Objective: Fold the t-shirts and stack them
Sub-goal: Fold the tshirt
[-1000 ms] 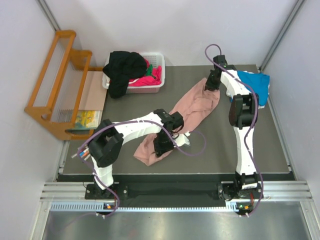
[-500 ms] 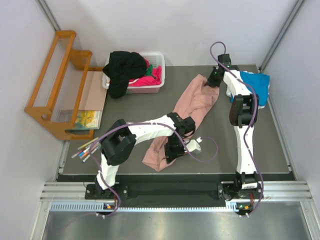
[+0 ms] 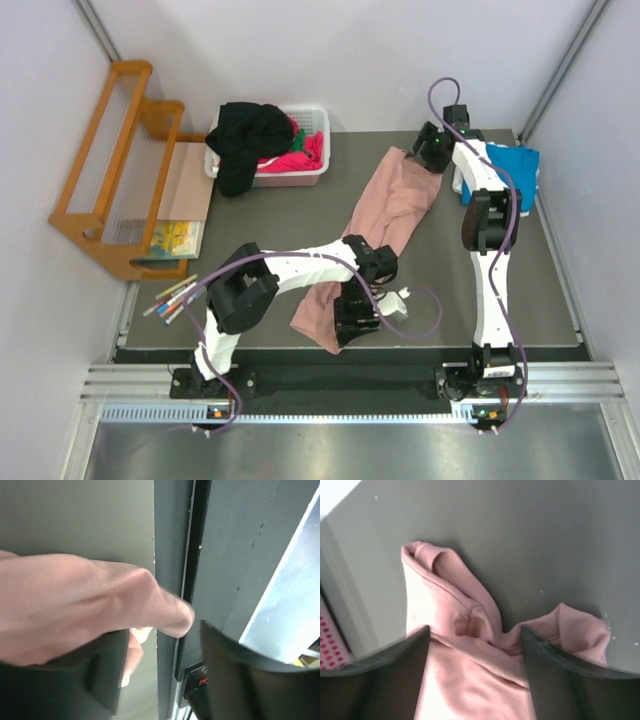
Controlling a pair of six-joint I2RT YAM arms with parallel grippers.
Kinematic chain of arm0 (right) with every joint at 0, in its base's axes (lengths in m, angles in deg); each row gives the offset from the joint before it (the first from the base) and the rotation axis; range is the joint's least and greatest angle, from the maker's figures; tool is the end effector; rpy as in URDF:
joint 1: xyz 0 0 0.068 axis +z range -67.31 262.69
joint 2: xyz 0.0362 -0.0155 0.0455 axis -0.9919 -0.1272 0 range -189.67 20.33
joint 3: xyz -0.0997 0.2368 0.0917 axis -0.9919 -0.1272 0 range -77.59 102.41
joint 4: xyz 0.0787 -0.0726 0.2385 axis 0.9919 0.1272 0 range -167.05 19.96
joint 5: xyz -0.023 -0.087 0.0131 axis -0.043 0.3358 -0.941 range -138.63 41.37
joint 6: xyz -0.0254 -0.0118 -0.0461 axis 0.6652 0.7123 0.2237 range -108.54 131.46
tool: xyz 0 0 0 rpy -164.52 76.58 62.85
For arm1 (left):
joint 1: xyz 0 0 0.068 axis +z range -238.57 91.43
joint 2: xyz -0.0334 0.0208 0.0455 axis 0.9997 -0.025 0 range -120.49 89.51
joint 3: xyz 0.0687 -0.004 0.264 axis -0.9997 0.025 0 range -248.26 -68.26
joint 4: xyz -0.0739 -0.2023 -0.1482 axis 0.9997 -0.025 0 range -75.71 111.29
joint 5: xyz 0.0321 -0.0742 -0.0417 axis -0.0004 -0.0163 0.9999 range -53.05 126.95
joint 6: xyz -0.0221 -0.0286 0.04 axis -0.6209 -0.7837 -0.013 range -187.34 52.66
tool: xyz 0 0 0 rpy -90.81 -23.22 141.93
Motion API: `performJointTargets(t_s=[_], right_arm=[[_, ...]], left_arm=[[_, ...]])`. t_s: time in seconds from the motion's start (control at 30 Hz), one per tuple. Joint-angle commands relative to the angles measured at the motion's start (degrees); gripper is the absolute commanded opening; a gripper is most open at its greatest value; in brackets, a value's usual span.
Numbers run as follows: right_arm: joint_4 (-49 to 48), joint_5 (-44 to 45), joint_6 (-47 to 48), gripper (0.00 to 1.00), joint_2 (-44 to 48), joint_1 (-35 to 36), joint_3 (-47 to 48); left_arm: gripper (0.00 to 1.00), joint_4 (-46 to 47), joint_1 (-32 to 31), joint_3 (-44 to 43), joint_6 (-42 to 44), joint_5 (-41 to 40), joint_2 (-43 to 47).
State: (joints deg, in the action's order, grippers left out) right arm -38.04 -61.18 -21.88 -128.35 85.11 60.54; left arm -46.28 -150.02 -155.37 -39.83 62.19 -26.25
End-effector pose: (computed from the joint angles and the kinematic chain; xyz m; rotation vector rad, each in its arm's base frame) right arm 0.5671 0.0319 0.1821 0.5648 2.4184 0.5404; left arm 0.1620 -0.3296 0.1808 -1.9767 -2.0625 0.5663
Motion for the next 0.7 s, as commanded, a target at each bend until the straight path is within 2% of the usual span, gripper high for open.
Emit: performJointTargets(t_s=[0.0,0.03,0.17,0.2,0.27,0.3,0.37,0.53,0.57,0.6,0.67], right_arm=[[-2.2,1.7,2.1,0.83,3.4,-0.7,1.1],[-1.7,2.5,2.8,1.00,4.2,-0.7,0.7],[1.5,7.5,4.3,1.00,10.2,0.0,-0.5],[2.1,8.5,4.6,1.00,11.7,0.5,-1.0],[3.5,12.2,5.9,1.00,17.4,1.5,-2.5],[3.6,13.8,6.6,0.99,19.5,3.0,-5.0],[4.4,18.1,8.4,1.00,26.3,5.0,-7.5],[7.8,23.0,13.3,1.00,41.6,16.8,-17.7],[9.7,23.1,13.7,1.00,43.5,19.1,-19.6],[10.9,22.8,13.7,1.00,46.4,23.6,-23.6],[11.6,22.8,12.3,1.00,49.8,28.2,-30.0]], left_arm=[[0.78,0.1,1.2,1.3,-1.8,0.0,5.8],[0.84,0.2,2.0,1.3,-2.2,0.1,6.7],[0.98,-0.6,10.7,-1.6,-2.8,3.2,11.6],[0.98,-1.1,15.8,-2.6,-2.5,5.2,13.7],[0.98,-2.1,21.4,-5.5,-2.3,7.5,16.2],[0.98,-2.4,26.8,-6.3,-1.8,8.4,18.6],[0.98,-2.6,31.3,-7.5,-1.2,9.4,20.9],[0.99,-2.0,44.6,-5.0,-0.8,12.0,29.8],[0.99,-0.8,47.2,-2.8,-1.0,14.6,31.3],[0.99,0.2,52.4,-1.5,-1.8,15.3,34.1],[0.99,5.2,56.8,3.2,-3.5,14.0,36.8]])
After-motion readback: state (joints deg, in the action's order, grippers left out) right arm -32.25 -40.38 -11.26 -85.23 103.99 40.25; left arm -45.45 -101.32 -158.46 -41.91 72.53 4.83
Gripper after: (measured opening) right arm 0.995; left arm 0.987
